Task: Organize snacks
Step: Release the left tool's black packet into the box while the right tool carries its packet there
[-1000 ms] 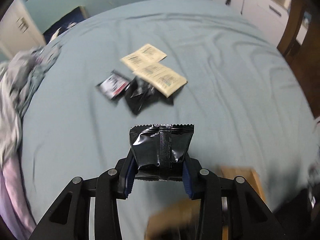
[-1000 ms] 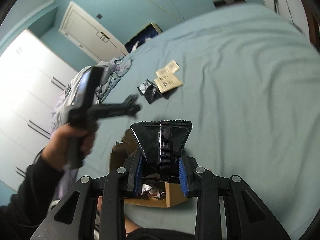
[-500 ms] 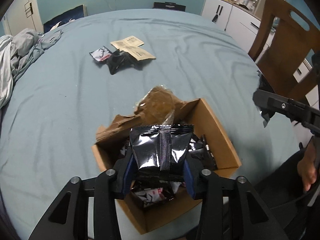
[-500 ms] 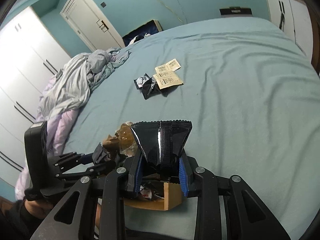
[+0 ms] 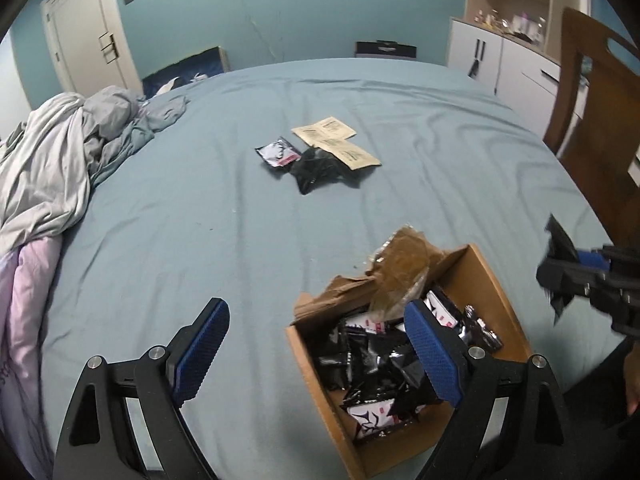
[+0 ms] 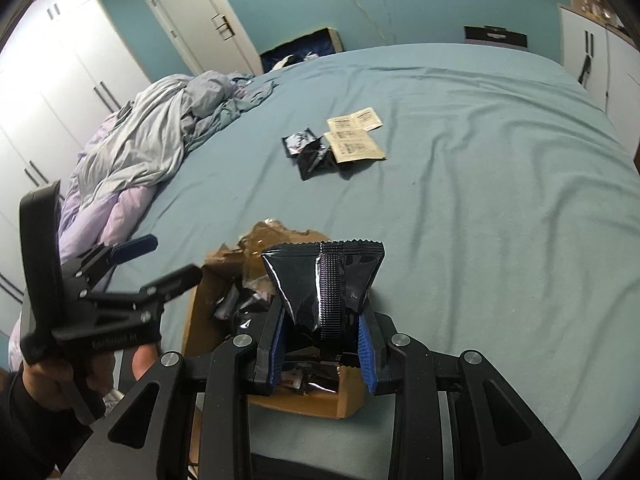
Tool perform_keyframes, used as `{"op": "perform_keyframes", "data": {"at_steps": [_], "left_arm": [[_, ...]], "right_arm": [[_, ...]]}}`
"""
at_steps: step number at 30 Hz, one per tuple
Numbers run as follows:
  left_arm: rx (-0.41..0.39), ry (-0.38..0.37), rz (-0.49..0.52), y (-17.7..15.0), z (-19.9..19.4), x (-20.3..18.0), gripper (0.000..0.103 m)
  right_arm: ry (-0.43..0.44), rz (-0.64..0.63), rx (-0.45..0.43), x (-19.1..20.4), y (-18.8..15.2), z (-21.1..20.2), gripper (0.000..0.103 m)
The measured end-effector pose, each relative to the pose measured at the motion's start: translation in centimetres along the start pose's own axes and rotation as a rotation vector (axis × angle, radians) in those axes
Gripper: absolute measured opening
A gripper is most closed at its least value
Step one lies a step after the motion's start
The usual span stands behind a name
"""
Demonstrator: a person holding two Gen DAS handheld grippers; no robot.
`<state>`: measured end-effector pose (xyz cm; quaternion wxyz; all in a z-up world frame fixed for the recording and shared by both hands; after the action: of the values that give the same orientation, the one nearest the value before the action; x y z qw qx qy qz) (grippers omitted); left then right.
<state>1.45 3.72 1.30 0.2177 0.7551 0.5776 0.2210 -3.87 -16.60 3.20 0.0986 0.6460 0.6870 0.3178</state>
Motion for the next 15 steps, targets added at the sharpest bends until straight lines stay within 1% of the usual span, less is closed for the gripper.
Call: {"op": "perform_keyframes", "data": {"at_steps": [3, 6, 7, 10, 12, 13, 14, 15], "left_arm": [[-0.003, 0.008, -0.016, 0.1, 0.0, 0.5, 0.090], [0.006, 0.005, -0.036, 0.2, 0.4, 0.7, 0.090], [0.010, 0.005, -0.041, 0.2, 0.5, 0.8, 0.090], [0.014, 0.008, -0.056, 0.2, 0.6, 1.1, 0.090], [0.016, -0.002, -0.074, 0.3, 0.6, 1.4, 0.090], [0.018, -0.007, -0.080, 0.3, 0.6, 1.4, 0.090], [0.019, -0.012, -0.086, 0.3, 0.6, 1.6, 0.090], [0.021, -0.017, -0.092, 0.4, 0.7, 1.6, 0.090]], "right_arm": [[0.010, -0.045, 0.021, 0.9, -0.1, 0.6, 0.030], [-0.024, -0.102, 0.050, 1.7, -0.5, 1.5, 0.030], [-0.023, -0.112, 0.061, 1.9, -0.6, 1.7, 0.030], [0.041, -0.129, 0.099, 2.9, -0.6, 2.0, 0.030], [0.083, -0.136, 0.134, 3.4, -0.7, 2.4, 0.032], [0.082, -0.140, 0.138, 3.4, -0.6, 2.4, 0.040], [0.065, -0.149, 0.133, 3.5, -0.6, 2.4, 0.052], [0.053, -0.152, 0.122, 3.5, -0.4, 2.3, 0.060]]}}
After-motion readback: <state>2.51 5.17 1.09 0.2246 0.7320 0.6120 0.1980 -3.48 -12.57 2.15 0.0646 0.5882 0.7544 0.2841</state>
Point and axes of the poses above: each gripper's, at about its wrist camera, not at the fingertips, and z roughly the way its jaws point, x to its left, y to its top, the point moved 2 cm from there along z, roughly the way its jaws point, and after that the axes turned 3 degrees about y, right-handed, at the moved point
